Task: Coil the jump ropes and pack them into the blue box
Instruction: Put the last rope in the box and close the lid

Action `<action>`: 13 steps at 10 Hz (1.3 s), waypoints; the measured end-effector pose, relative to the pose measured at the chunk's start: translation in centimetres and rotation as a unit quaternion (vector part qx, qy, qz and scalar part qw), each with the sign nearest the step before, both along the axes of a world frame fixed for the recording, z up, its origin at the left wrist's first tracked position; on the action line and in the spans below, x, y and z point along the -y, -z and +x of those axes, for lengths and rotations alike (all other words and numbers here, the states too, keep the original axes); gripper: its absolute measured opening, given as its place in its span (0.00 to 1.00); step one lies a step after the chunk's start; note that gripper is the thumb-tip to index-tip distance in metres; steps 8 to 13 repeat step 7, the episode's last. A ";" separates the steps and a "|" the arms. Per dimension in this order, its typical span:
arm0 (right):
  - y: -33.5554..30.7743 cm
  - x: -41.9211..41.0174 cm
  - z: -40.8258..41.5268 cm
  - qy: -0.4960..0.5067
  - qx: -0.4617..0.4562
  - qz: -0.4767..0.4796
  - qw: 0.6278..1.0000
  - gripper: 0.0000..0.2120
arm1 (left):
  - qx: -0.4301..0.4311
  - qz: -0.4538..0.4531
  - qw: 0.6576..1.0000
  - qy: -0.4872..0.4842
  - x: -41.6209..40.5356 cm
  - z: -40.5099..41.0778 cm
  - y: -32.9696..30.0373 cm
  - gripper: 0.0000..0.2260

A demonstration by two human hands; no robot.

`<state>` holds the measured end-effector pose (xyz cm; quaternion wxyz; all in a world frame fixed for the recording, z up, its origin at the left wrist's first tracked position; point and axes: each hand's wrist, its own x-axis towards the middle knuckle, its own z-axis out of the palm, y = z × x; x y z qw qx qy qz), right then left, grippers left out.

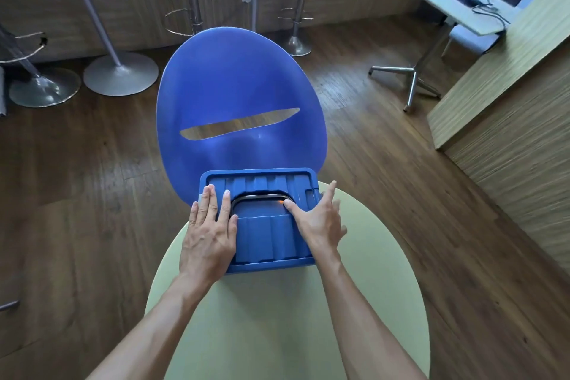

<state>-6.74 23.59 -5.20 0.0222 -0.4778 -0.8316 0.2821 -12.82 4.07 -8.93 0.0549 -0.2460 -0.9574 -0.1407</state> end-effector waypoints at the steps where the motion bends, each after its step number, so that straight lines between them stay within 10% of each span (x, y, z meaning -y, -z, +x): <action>1: 0.3 1.2 -0.1 -0.003 -0.035 0.050 0.998 0.45 | 0.004 -0.001 1.000 -0.001 0.1 0.2 -0.1 0.27; 5: 2.8 5.9 0.3 -0.090 0.017 0.233 0.968 0.28 | 0.012 0.000 1.000 -0.001 0.1 0.7 0.2 0.28; 7: 0.8 3.3 5.3 -0.203 -0.111 0.071 0.970 0.25 | 0.050 0.053 0.997 0.027 1.9 0.4 -0.8 0.32; 13: 0.8 3.3 5.3 -0.203 -0.111 0.071 0.970 0.25 | 0.050 0.053 0.997 0.027 1.9 0.4 -0.8 0.32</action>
